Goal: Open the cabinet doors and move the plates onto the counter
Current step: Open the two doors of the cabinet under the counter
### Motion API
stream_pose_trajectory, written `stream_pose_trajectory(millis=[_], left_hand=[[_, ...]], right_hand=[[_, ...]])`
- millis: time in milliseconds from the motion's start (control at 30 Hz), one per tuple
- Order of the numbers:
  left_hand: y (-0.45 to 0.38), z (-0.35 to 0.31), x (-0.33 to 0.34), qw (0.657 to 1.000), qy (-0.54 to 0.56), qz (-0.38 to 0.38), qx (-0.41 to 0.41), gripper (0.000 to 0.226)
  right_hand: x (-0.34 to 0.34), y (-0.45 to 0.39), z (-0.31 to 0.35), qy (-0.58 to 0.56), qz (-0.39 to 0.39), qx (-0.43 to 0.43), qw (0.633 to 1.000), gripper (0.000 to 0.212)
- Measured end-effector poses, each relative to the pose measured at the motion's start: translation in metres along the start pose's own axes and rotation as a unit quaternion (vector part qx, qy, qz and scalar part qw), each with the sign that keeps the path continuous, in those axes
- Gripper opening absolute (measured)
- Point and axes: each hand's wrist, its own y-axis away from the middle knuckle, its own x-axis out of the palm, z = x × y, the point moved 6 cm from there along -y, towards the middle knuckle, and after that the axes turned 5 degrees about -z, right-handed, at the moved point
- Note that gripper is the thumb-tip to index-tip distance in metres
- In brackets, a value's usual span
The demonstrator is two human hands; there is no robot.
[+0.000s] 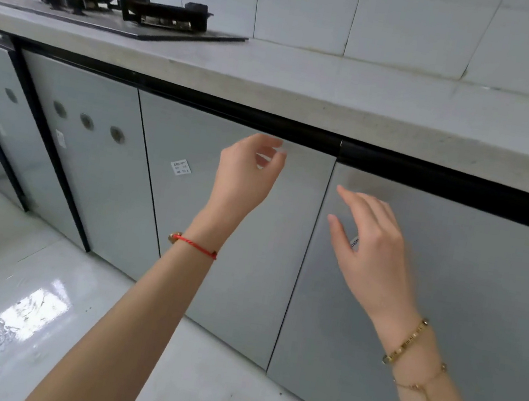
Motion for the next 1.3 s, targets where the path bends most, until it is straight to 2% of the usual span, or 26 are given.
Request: stream_pose_trajectory(millis=[100, 200, 333, 467, 633, 767, 867, 967, 1100, 1300], left_hand=[[-0.012, 0.005, 0.01, 0.994, 0.076, 0.004, -0.08, 0.019], [-0.018, 0.01, 0.017, 0.972, 0.174, 0.024, -0.154, 0.017], [-0.022, 0.006, 0.023, 0.949, 0.258, 0.046, -0.173, 0.012], [-0.016, 0.005, 0.025, 0.929, 0.297, 0.072, -0.21, 0.024], [-0.006, 0.003, 0.013, 0.928, 0.308, 0.054, -0.202, 0.002], [0.008, 0.004, -0.009, 0.934, 0.304, 0.045, -0.183, 0.011], [0.02, 0.002, -0.026, 0.943, 0.284, 0.058, -0.161, 0.005], [0.022, -0.013, -0.051, 0.944, 0.311, 0.044, -0.106, 0.008], [0.016, -0.039, -0.091, 0.993, 0.111, -0.011, 0.023, 0.016], [0.053, -0.042, -0.104, 0.991, -0.055, -0.016, 0.117, 0.021]], right_hand=[[0.001, -0.007, 0.001, 0.009, 0.002, -0.001, 1.0, 0.037], [0.002, -0.009, 0.0, 0.017, 0.004, -0.004, 1.0, 0.036], [0.003, -0.009, 0.0, 0.019, 0.009, -0.005, 1.0, 0.036], [0.004, -0.006, 0.0, 0.015, 0.016, -0.004, 1.0, 0.037], [0.004, -0.001, 0.004, -0.006, 0.008, 0.007, 1.0, 0.041], [0.009, 0.002, 0.013, -0.045, 0.014, 0.0, 0.999, 0.047], [0.017, 0.007, 0.028, -0.073, 0.005, -0.021, 0.997, 0.047], [0.021, 0.012, 0.034, -0.116, -0.013, -0.008, 0.993, 0.046], [0.017, 0.015, 0.039, -0.135, -0.033, -0.024, 0.99, 0.04], [0.011, 0.032, 0.083, -0.162, -0.031, -0.095, 0.982, 0.035]])
